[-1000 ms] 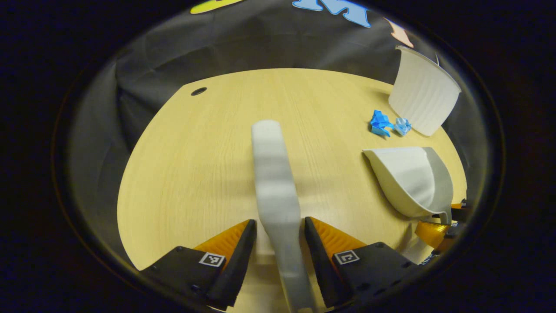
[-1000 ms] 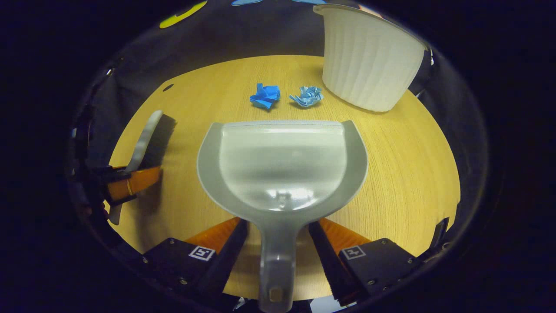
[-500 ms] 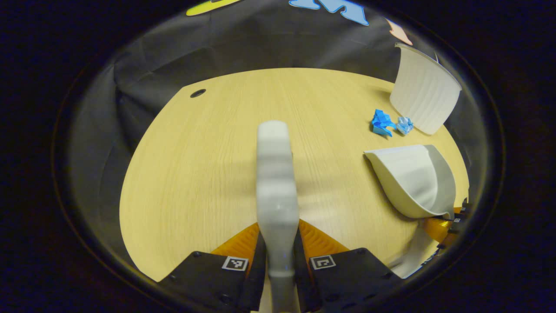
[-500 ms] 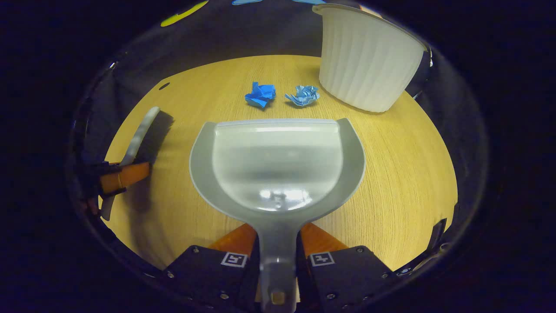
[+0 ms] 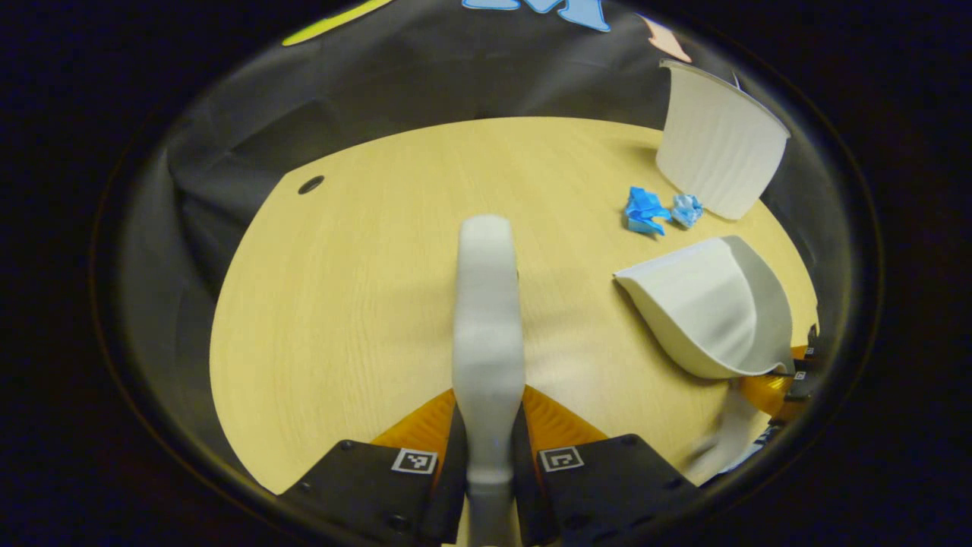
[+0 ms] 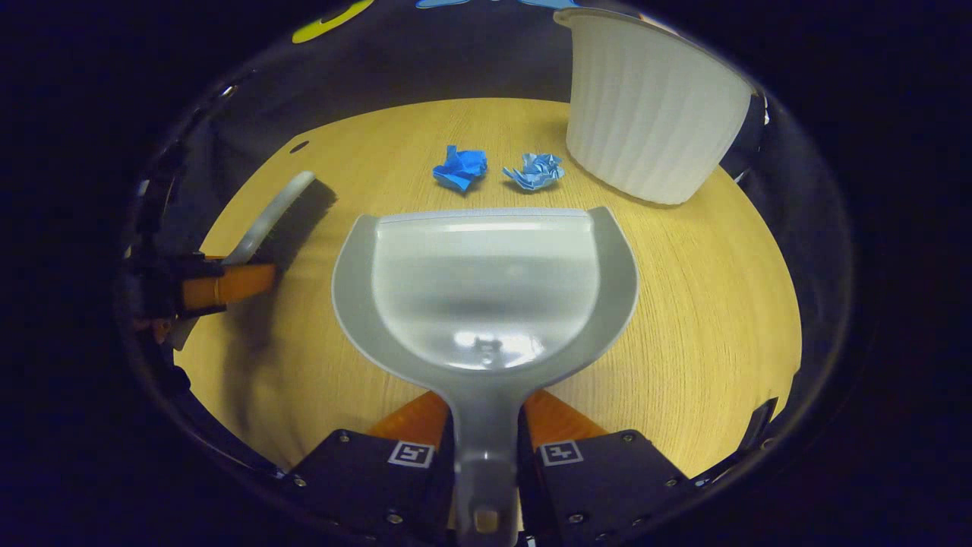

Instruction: Pick up the small broom and dustpan from the desktop, sweep the trash into the dustpan with the broom, and then empty the trash into the garbage bin.

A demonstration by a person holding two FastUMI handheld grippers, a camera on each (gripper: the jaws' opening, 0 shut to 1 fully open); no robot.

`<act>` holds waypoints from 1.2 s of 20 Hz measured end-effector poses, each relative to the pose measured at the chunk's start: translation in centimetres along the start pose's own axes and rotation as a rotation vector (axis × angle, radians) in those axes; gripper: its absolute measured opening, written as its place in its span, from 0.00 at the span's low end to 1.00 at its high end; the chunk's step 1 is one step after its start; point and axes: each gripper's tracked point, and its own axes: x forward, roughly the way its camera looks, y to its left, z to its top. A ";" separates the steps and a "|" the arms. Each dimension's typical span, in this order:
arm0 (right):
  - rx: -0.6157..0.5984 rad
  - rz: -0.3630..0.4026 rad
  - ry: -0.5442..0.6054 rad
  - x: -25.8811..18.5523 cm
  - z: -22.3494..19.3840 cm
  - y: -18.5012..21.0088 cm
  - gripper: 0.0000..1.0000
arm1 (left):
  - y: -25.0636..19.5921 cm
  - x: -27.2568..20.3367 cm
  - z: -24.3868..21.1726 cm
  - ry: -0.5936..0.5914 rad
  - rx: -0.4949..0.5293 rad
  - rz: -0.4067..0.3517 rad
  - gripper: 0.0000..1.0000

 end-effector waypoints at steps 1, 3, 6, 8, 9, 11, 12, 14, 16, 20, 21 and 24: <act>-0.007 0.006 0.000 0.0 -0.1 -0.3 0.36 | -0.2 0.3 0.4 0.000 0.017 -0.009 0.37; -0.015 0.018 0.001 -0.2 -0.1 -1.0 0.36 | -1.0 0.7 1.5 -0.009 0.047 -0.029 0.37; -0.033 0.051 0.003 -0.2 0.1 -2.1 0.36 | -2.3 1.7 3.2 -0.018 0.084 -0.056 0.33; -0.059 0.069 0.008 -0.3 0.3 -2.8 0.36 | -3.4 2.1 4.3 -0.025 0.089 -0.082 0.36; -0.070 0.078 0.012 -0.2 0.4 -3.2 0.36 | -3.8 2.3 4.8 -0.027 0.097 -0.096 0.36; -0.081 0.110 0.023 -0.2 0.7 -3.8 0.36 | -4.4 3.0 5.8 -0.034 0.134 -0.106 0.36; -0.094 0.122 0.030 -0.3 1.0 -4.2 0.36 | -4.6 3.3 6.4 -0.039 0.157 -0.110 0.36; -0.123 0.135 0.043 -0.4 1.2 -5.0 0.36 | -4.9 3.9 7.2 -0.040 0.199 -0.116 0.36; -0.139 0.152 0.056 -0.6 1.4 -5.5 0.36 | -5.5 4.6 8.0 -0.039 0.228 -0.127 0.36; -0.141 0.200 0.080 -0.7 1.3 -5.5 0.36 | -6.7 5.8 9.2 -0.045 0.293 -0.153 0.34; -0.142 0.207 0.081 -0.6 1.3 -5.6 0.36 | -7.0 6.0 9.4 -0.046 0.311 -0.164 0.35; -0.135 0.238 0.087 -0.6 1.5 -5.7 0.36 | -8.1 6.4 10.1 -0.050 0.393 -0.217 0.36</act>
